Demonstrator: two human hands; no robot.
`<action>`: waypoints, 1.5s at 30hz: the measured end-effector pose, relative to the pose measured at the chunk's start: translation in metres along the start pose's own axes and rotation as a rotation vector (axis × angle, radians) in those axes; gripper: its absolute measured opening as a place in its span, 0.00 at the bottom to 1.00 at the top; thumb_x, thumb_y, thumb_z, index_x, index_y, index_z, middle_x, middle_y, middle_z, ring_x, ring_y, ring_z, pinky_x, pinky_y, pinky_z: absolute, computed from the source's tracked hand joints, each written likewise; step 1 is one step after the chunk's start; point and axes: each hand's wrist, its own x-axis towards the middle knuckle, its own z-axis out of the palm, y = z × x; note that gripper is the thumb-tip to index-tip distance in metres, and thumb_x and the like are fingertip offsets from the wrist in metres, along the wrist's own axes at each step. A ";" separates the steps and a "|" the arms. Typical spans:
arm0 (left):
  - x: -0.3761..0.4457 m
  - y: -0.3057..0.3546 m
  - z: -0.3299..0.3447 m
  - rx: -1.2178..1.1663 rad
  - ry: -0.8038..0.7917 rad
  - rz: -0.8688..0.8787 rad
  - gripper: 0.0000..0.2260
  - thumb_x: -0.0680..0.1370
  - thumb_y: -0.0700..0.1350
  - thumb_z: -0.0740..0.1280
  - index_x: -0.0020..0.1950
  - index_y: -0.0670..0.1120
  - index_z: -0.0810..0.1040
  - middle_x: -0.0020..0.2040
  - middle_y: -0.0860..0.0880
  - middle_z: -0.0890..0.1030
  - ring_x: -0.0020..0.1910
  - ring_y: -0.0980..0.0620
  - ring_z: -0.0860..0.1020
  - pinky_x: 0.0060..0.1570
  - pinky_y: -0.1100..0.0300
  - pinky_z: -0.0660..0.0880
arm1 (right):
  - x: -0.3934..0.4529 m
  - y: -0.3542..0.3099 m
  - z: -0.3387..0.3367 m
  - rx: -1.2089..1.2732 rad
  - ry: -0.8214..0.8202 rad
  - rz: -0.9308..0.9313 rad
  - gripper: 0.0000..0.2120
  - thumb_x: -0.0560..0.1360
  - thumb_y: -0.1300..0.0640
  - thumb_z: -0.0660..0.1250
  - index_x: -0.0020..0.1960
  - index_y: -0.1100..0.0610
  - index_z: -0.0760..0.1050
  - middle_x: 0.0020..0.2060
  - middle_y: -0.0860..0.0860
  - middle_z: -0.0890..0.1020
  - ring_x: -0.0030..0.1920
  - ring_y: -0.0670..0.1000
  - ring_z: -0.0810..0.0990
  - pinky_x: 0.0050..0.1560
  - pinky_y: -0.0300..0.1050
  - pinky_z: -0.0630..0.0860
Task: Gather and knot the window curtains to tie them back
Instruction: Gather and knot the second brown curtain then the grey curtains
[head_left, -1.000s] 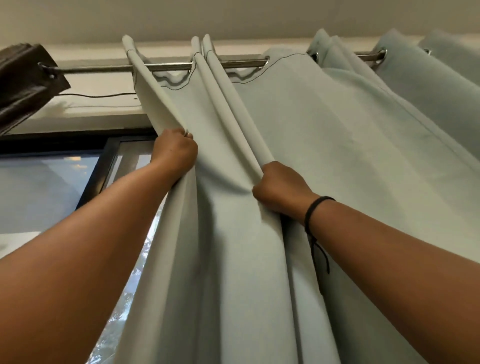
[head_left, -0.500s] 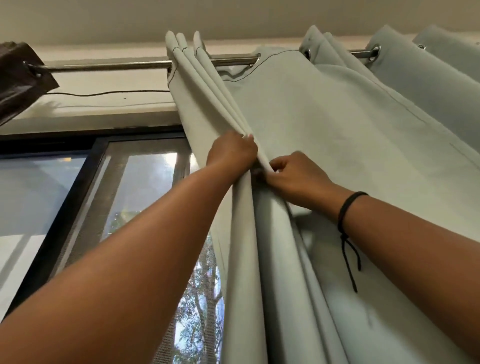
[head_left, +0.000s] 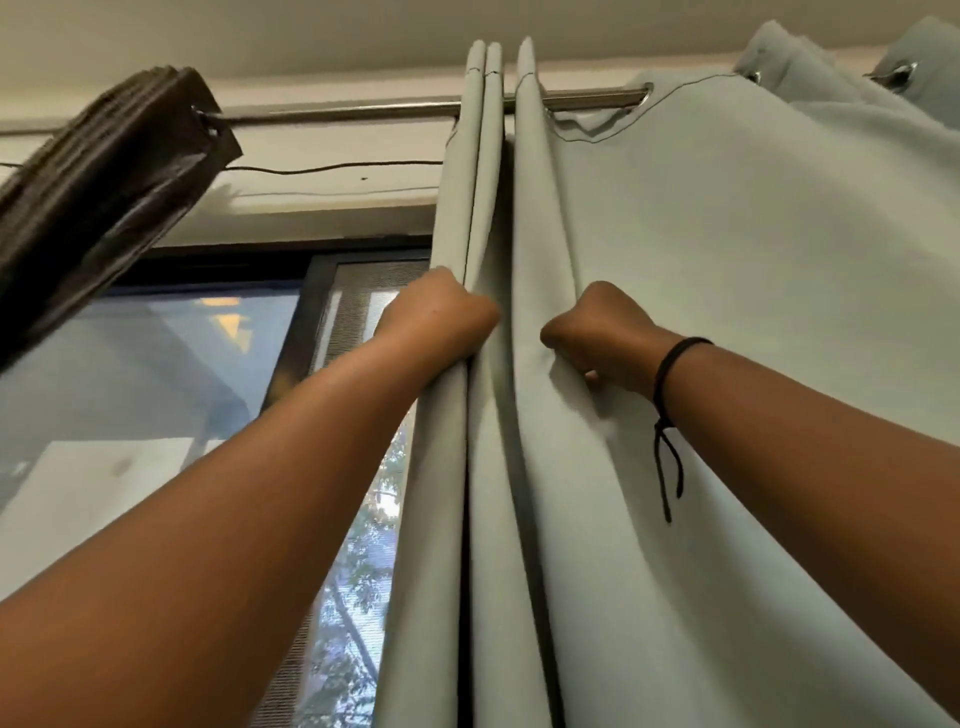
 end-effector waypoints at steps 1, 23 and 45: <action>0.000 -0.012 -0.007 0.005 -0.009 0.006 0.16 0.72 0.43 0.61 0.60 0.43 0.73 0.55 0.42 0.77 0.49 0.41 0.74 0.47 0.57 0.70 | 0.000 -0.007 0.010 -0.038 0.045 -0.013 0.10 0.68 0.64 0.61 0.31 0.58 0.63 0.27 0.54 0.68 0.28 0.54 0.69 0.28 0.40 0.65; 0.011 -0.102 -0.063 -0.368 0.092 0.017 0.30 0.67 0.51 0.47 0.59 0.35 0.73 0.53 0.36 0.76 0.53 0.39 0.73 0.32 0.64 0.57 | 0.004 -0.127 0.103 0.341 -0.427 -0.147 0.09 0.78 0.57 0.57 0.40 0.55 0.71 0.30 0.52 0.71 0.28 0.50 0.73 0.30 0.38 0.73; -0.029 0.046 0.023 -0.221 -0.129 0.003 0.42 0.68 0.55 0.74 0.72 0.45 0.53 0.57 0.45 0.71 0.50 0.45 0.72 0.47 0.57 0.68 | 0.033 0.070 -0.108 -0.422 0.191 0.112 0.06 0.72 0.62 0.66 0.46 0.63 0.71 0.35 0.58 0.73 0.33 0.53 0.71 0.43 0.47 0.76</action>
